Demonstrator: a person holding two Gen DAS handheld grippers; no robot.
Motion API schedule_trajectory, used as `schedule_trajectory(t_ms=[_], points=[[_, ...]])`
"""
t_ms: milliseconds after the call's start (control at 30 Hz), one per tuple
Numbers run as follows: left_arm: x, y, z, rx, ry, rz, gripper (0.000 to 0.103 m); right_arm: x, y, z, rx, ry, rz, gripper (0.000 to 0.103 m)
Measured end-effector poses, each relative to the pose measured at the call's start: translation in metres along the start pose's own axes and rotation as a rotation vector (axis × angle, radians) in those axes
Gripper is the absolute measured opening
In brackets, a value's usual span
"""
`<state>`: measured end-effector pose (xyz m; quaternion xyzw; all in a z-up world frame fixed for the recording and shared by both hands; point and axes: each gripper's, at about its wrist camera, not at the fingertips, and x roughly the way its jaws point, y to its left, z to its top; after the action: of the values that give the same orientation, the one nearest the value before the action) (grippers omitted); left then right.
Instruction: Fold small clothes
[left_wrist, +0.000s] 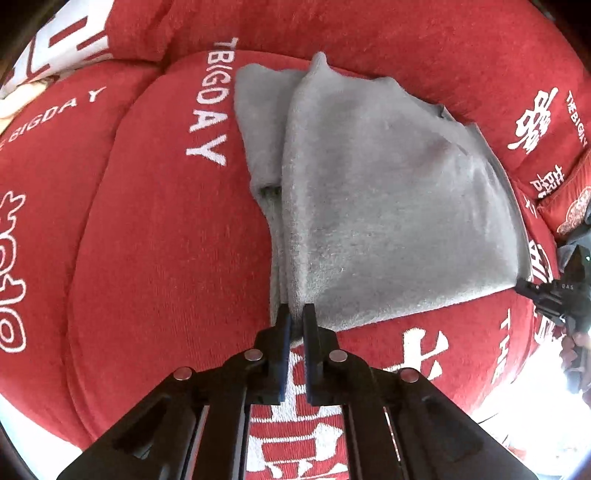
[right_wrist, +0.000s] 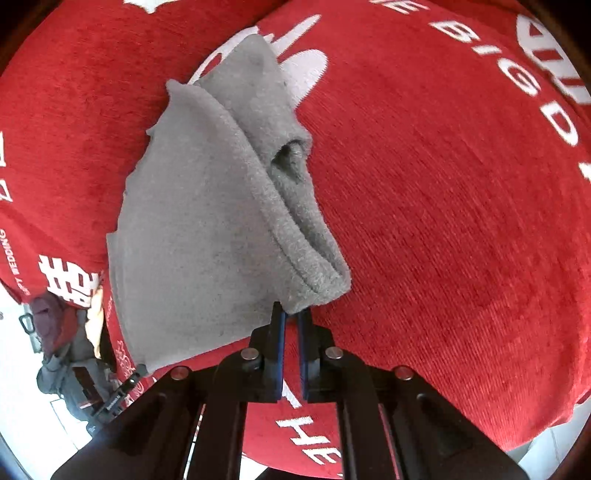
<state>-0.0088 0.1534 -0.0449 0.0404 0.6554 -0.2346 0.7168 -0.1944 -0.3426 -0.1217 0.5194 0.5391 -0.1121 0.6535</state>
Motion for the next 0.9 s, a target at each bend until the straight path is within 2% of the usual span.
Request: schedule_trajectory(t_ms=[133, 167, 200, 267, 400, 467, 667, 867, 900], points=[[-0.005, 0.002, -0.001, -0.091, 0.004, 0.033, 0.007, -0.006, 0.017, -0.007, -0.045, 0.033, -0.012, 0.01], [-0.006, 0.004, -0.002, -0.107, 0.007, 0.046, 0.007, -0.008, 0.026, -0.012, -0.067, 0.045, -0.002, 0.02], [-0.007, 0.006, -0.004, -0.119, 0.01, 0.058, 0.007, -0.008, 0.035, -0.016, -0.086, 0.055, 0.011, 0.044], [-0.008, 0.009, -0.007, -0.125, 0.013, 0.089, 0.007, -0.002, 0.063, -0.031, -0.136, 0.093, 0.054, 0.068], [-0.009, 0.019, -0.013, -0.131, 0.02, 0.121, 0.007, 0.032, 0.122, -0.059, -0.269, 0.192, 0.106, 0.068], [-0.011, 0.025, -0.017, -0.149, 0.018, 0.134, 0.007, 0.051, 0.144, -0.069, -0.282, 0.24, 0.157, 0.068], [-0.009, 0.051, -0.031, -0.231, 0.049, 0.202, 0.007, 0.128, 0.193, -0.099, -0.143, 0.383, 0.359, 0.068], [-0.01, 0.072, -0.041, -0.286, 0.053, 0.206, 0.008, 0.178, 0.199, -0.121, 0.022, 0.388, 0.398, 0.068], [-0.01, 0.075, -0.042, -0.289, 0.051, 0.208, 0.015, 0.181, 0.198, -0.122, 0.032, 0.372, 0.409, 0.068]])
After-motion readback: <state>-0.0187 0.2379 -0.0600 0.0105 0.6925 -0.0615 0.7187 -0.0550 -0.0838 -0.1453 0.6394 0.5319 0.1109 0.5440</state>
